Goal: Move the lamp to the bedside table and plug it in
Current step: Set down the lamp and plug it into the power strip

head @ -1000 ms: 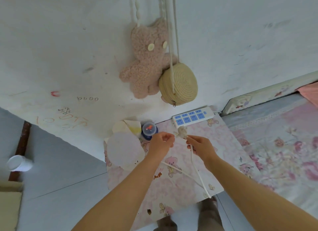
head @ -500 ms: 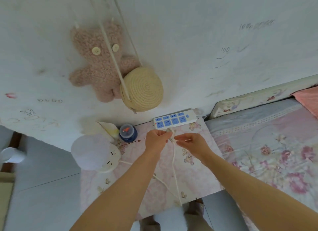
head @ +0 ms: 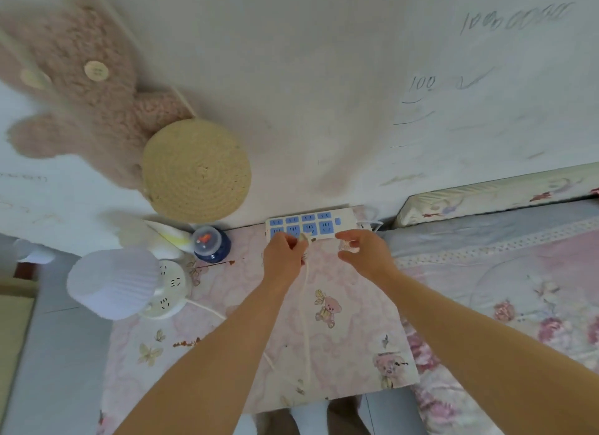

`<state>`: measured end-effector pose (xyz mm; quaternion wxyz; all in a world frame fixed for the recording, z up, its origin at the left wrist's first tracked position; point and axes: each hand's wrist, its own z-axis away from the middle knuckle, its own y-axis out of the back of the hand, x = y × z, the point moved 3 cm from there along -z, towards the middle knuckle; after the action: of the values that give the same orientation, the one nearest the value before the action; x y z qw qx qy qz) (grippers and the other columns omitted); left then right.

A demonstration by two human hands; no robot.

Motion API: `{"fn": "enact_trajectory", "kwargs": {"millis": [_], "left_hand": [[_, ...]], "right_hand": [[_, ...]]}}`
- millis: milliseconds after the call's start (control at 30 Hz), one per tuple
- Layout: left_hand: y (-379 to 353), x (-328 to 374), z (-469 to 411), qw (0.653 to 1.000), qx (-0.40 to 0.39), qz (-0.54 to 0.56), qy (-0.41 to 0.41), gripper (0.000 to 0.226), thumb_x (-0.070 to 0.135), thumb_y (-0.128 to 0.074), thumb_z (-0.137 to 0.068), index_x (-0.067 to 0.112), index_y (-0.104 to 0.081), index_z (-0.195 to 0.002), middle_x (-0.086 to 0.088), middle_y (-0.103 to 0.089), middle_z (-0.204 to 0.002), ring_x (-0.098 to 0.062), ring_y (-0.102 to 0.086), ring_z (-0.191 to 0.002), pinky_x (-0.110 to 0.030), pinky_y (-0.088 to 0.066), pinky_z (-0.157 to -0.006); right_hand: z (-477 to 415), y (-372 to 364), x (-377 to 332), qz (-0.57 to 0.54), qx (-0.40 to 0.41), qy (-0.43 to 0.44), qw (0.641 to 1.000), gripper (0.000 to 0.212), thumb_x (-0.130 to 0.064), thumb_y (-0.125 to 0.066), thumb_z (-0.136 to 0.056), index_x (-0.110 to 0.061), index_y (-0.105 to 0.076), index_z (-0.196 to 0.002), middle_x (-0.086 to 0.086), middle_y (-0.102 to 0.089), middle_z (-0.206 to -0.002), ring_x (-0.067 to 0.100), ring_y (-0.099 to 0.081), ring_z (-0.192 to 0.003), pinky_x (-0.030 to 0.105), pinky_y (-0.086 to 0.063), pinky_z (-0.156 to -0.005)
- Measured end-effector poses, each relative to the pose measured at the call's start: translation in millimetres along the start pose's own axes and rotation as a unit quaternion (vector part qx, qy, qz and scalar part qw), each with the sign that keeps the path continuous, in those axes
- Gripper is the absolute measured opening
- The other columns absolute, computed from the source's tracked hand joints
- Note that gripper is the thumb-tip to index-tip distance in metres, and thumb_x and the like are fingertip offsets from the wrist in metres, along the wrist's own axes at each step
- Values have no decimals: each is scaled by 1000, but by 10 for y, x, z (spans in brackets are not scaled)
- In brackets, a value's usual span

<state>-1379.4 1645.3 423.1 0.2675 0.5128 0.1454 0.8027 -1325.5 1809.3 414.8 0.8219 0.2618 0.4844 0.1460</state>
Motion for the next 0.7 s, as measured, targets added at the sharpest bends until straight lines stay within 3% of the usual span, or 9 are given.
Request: {"fn": "enact_trajectory", "kwargs": {"millis": [133,267,400,533,700], "left_hand": [[-249,22,-244,1000,13,-27,-3,20,24,-61,-89,17,-51,-73,3,-59,-67,-33,-71,-78,-50,-58,-79],[-455,-2,-495,998,41,-56,-13,20,27,-61,-88,14,-51,-76,-10,-69,-82,-32,-70,-78,-50,-56,-78],[-660,-27,-710,996,39,-82,-10,22,31,-62,-88,10,-56,-82,-12,-71,-85,-30,-69,-79,-45,-56,-76],[-778,-79,-868,992,42,-120,-10,20,28,-61,-88,13,-53,-78,-5,-63,-75,-22,-60,-71,-30,-44,-58],[-837,-92,-950,987,41,-154,-22,18,25,-60,-88,10,-58,-78,-3,-60,-75,-19,-56,-70,-33,-45,-64]], "right_hand": [[-342,14,162,17,1,-9,1000,49,-14,-66,-79,-20,-56,-127,7,-56,-130,20,-57,-110,27,-44,-88],[-606,-4,294,33,-9,-10,999,63,-13,-66,-79,-17,-42,-137,9,-50,-131,24,-54,-113,34,-46,-92],[-845,3,396,67,-23,0,997,63,-9,-65,-79,-14,-41,-138,10,-45,-139,25,-51,-120,31,-44,-94],[-985,-36,411,102,-34,33,994,63,-6,-63,-78,-12,-42,-137,11,-45,-140,26,-49,-122,32,-42,-98],[-1071,-130,495,181,-105,34,977,63,2,-51,-83,-7,-31,-143,8,-25,-155,28,-32,-138,35,-33,-109]]}}
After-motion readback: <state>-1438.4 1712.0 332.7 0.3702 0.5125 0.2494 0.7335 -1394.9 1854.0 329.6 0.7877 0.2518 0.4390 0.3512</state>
